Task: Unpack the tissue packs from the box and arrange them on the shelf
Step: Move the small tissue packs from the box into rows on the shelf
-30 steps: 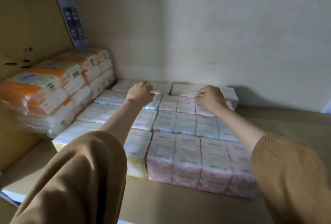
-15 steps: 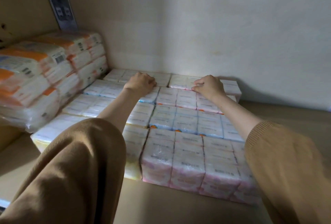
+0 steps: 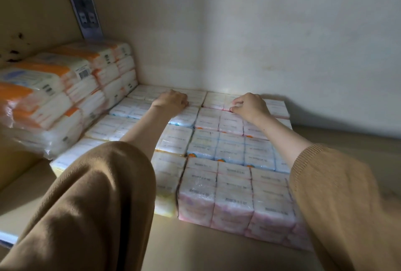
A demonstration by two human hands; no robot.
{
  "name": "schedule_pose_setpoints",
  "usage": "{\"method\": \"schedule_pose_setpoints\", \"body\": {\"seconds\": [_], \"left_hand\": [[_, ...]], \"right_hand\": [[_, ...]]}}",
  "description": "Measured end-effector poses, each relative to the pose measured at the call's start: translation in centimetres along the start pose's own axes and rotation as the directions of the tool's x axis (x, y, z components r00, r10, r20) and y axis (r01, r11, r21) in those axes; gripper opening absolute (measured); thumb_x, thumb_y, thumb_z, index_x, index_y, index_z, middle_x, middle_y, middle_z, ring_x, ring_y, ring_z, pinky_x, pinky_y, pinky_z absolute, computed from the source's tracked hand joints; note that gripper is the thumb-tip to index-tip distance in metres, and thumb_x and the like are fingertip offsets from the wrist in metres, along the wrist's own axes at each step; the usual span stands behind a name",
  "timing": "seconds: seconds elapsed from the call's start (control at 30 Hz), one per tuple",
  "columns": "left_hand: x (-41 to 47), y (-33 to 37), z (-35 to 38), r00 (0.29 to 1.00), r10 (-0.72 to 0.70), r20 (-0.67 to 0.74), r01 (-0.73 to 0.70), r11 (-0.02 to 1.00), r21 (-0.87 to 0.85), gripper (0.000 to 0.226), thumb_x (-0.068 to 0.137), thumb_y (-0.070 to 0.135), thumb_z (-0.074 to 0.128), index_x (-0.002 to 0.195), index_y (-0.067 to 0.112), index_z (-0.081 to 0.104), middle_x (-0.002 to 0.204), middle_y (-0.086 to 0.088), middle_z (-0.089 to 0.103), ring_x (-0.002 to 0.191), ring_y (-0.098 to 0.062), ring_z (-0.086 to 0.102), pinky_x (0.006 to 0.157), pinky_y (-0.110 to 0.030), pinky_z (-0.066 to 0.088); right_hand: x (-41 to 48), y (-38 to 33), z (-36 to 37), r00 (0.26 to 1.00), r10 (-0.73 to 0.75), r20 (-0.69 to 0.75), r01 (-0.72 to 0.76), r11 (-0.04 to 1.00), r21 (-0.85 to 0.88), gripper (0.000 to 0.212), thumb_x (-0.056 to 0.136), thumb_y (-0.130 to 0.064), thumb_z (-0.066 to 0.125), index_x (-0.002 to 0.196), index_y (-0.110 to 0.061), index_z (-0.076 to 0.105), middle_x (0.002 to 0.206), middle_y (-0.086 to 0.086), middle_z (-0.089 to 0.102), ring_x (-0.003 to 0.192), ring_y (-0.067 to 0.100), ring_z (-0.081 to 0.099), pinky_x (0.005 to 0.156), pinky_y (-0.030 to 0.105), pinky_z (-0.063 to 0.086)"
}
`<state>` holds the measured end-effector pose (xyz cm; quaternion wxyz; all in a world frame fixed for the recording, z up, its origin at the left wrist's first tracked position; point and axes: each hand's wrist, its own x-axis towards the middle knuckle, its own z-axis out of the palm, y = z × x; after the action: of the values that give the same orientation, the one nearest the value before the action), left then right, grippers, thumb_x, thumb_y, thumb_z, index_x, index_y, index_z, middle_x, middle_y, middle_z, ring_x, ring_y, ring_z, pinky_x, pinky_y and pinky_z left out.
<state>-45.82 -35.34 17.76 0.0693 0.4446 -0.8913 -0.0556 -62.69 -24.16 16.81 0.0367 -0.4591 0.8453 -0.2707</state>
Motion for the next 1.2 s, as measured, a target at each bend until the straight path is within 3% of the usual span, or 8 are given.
{"method": "schedule_pose_setpoints", "body": {"seconds": [0.1, 0.3, 0.5, 0.63, 0.93, 1.2], "left_hand": [[-1.6, 0.5, -0.6, 1.000, -0.014, -0.021, 0.014, 1.000, 0.002, 0.041, 0.100, 0.029, 0.041, 0.136, 0.010, 0.048, 0.144, -0.013, 0.045, 0.130, -0.032, 0.044, 0.106, -0.038, 0.039], [-6.0, 2.0, -1.8, 0.996, 0.030, -0.084, -0.028, 0.999, 0.016, 0.038, 0.097, 0.022, 0.045, 0.134, 0.016, 0.051, 0.143, -0.006, 0.049, 0.128, -0.030, 0.048, 0.103, -0.038, 0.042], [-10.6, 4.5, -3.1, 0.994, 0.065, -0.089, -0.066, 0.998, -0.004, 0.041, 0.092, 0.016, 0.053, 0.133, 0.018, 0.053, 0.142, -0.006, 0.051, 0.130, -0.029, 0.048, 0.107, -0.038, 0.040], [-14.0, 6.7, -3.8, 0.993, 0.079, -0.086, -0.078, 0.997, 0.006, 0.039, 0.093, 0.018, 0.052, 0.132, 0.019, 0.054, 0.141, -0.006, 0.051, 0.129, -0.029, 0.048, 0.107, -0.038, 0.039], [-20.4, 10.2, -4.1, 0.988, 0.132, -0.084, -0.127, 0.990, 0.063, 0.036, 0.095, 0.021, 0.049, 0.130, 0.019, 0.055, 0.139, -0.005, 0.052, 0.126, -0.026, 0.050, 0.100, -0.035, 0.043], [-23.4, 11.3, -4.8, 0.971, 0.219, -0.092, -0.210, 0.973, 0.095, 0.038, 0.096, 0.022, 0.047, 0.134, 0.018, 0.051, 0.143, -0.005, 0.049, 0.130, -0.025, 0.047, 0.107, -0.036, 0.040]], "right_hand": [[-0.7, 0.0, -1.0, 1.000, -0.021, 0.013, 0.021, 1.000, -0.004, 0.037, 0.085, -0.022, 0.062, 0.120, -0.010, 0.062, 0.133, 0.012, 0.056, 0.126, 0.029, 0.047, 0.100, 0.033, 0.041], [-4.0, -0.5, -3.1, 0.997, -0.078, 0.014, 0.078, 0.997, -0.011, 0.038, 0.086, -0.020, 0.061, 0.121, -0.006, 0.060, 0.133, 0.013, 0.055, 0.125, 0.030, 0.048, 0.099, 0.032, 0.041], [-9.1, -1.0, -5.8, 0.993, -0.117, 0.025, 0.117, 0.993, -0.003, 0.030, 0.083, -0.017, 0.063, 0.110, -0.004, 0.066, 0.121, 0.016, 0.064, 0.115, 0.031, 0.056, 0.092, 0.029, 0.045], [-12.6, -0.8, -7.6, 0.992, -0.124, 0.010, 0.124, 0.992, 0.011, 0.027, 0.080, -0.014, 0.064, 0.103, 0.001, 0.069, 0.112, 0.019, 0.068, 0.107, 0.033, 0.060, 0.092, 0.034, 0.049], [-19.6, 0.1, -9.6, 0.988, -0.153, 0.022, 0.153, 0.988, -0.019, 0.036, 0.084, -0.019, 0.063, 0.114, 0.000, 0.063, 0.123, 0.016, 0.063, 0.113, 0.031, 0.057, 0.091, 0.032, 0.046], [-23.8, 1.0, -10.6, 0.990, -0.141, 0.000, 0.141, 0.988, -0.062, 0.040, 0.086, -0.022, 0.062, 0.122, -0.005, 0.059, 0.131, 0.010, 0.059, 0.121, 0.025, 0.052, 0.094, 0.028, 0.043]]}}
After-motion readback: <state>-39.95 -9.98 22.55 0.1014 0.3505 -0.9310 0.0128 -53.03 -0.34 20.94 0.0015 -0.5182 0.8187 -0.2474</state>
